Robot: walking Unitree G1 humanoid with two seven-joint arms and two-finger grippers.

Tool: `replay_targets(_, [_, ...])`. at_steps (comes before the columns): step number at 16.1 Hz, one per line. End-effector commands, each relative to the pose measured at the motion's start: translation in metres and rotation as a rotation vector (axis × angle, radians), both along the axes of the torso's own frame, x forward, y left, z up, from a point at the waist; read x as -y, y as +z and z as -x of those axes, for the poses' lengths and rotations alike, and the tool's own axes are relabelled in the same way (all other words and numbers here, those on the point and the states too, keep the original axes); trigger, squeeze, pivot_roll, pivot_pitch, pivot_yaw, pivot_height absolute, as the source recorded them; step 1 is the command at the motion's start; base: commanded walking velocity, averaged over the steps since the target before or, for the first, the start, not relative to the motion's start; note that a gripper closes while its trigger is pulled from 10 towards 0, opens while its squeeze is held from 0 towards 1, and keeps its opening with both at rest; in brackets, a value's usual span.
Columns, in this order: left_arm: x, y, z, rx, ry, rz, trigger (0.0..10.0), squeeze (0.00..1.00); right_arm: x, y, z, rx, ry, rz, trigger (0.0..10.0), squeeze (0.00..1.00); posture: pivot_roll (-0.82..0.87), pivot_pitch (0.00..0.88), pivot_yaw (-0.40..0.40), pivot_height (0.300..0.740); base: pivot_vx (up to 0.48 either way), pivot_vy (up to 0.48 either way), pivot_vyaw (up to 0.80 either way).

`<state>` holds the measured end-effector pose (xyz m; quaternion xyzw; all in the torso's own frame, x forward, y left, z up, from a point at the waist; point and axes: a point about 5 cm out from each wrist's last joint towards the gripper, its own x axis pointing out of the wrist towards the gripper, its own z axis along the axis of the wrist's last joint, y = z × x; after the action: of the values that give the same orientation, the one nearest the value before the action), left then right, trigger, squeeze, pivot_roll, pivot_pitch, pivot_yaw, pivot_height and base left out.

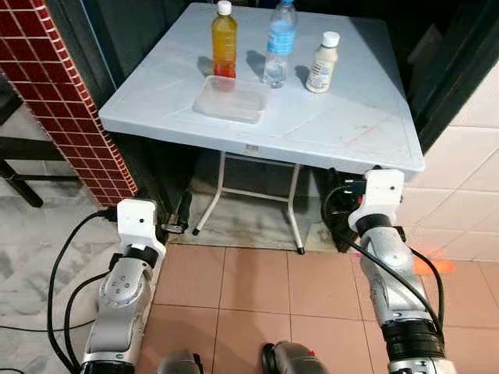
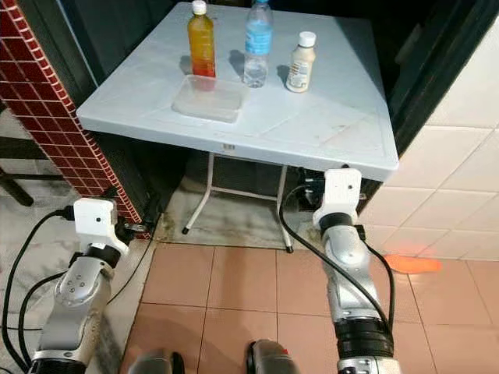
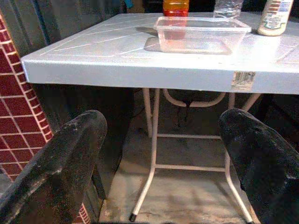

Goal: Restocking fridge

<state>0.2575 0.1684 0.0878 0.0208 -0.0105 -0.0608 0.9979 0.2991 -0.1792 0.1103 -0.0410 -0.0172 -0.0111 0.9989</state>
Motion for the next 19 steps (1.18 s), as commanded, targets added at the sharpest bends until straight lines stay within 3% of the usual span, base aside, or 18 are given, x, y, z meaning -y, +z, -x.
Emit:
replay_targets(1, [-0.0022,-0.0011,-0.0005,-0.003,0.003,-0.004,10.0,0.0,-0.0017,0.004,-0.0024,0.016,0.005,0.002,10.0,0.0,0.01,0.07,0.0,0.74,0.33,0.0,0.0])
replay_targets(19, [0.0,-0.0006,-0.0013,0.006,-0.011,-0.005,10.0,0.0,-0.0014,0.0031,-0.0036,0.015,0.002,0.002,10.0,0.0,0.01,0.071,0.0,0.74,0.37,0.0,-0.26])
